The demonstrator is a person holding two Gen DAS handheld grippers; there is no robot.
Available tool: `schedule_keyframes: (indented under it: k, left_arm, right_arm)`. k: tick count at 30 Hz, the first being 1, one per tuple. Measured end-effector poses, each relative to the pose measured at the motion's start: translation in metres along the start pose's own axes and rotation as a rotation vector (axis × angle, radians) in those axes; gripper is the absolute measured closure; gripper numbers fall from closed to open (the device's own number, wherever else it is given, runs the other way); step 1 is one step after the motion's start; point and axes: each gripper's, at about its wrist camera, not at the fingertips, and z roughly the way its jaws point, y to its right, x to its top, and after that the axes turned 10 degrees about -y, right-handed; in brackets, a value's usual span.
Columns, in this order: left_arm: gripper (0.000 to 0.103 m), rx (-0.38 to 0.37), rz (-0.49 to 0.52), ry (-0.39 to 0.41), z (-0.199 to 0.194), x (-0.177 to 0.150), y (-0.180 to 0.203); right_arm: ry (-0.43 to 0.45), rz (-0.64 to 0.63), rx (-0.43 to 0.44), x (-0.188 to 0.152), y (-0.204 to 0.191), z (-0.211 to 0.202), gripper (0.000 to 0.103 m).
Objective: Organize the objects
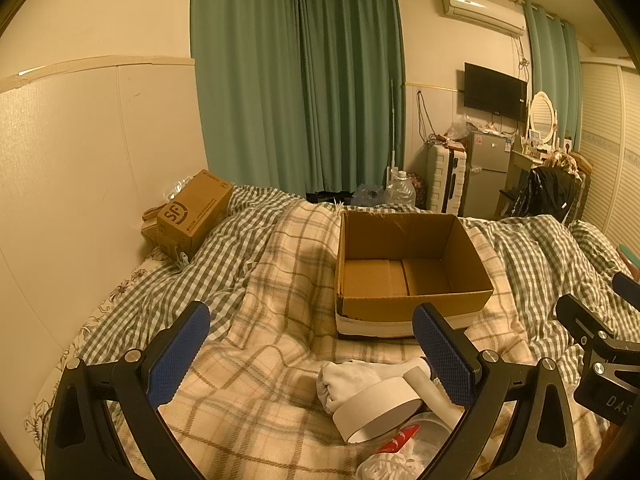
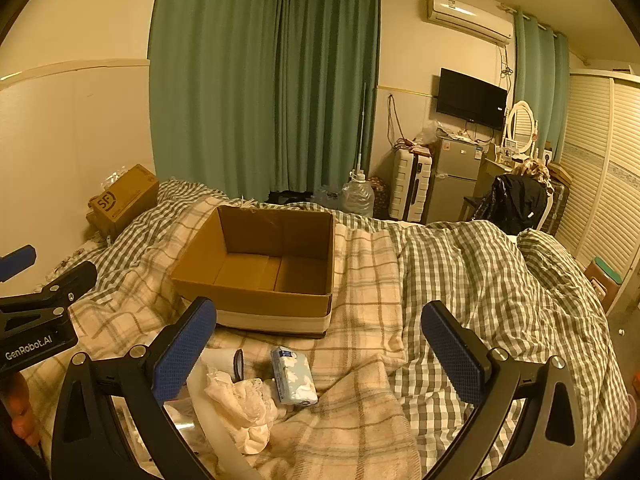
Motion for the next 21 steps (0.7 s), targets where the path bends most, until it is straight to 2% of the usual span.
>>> schedule_keyframes:
  k: [21]
  left_arm:
    - [0.0, -0.027, 0.004, 0.002, -0.022, 0.001, -0.009]
  right_arm:
    - [0.021, -0.019, 0.021, 0.01, -0.005, -0.028, 0.0]
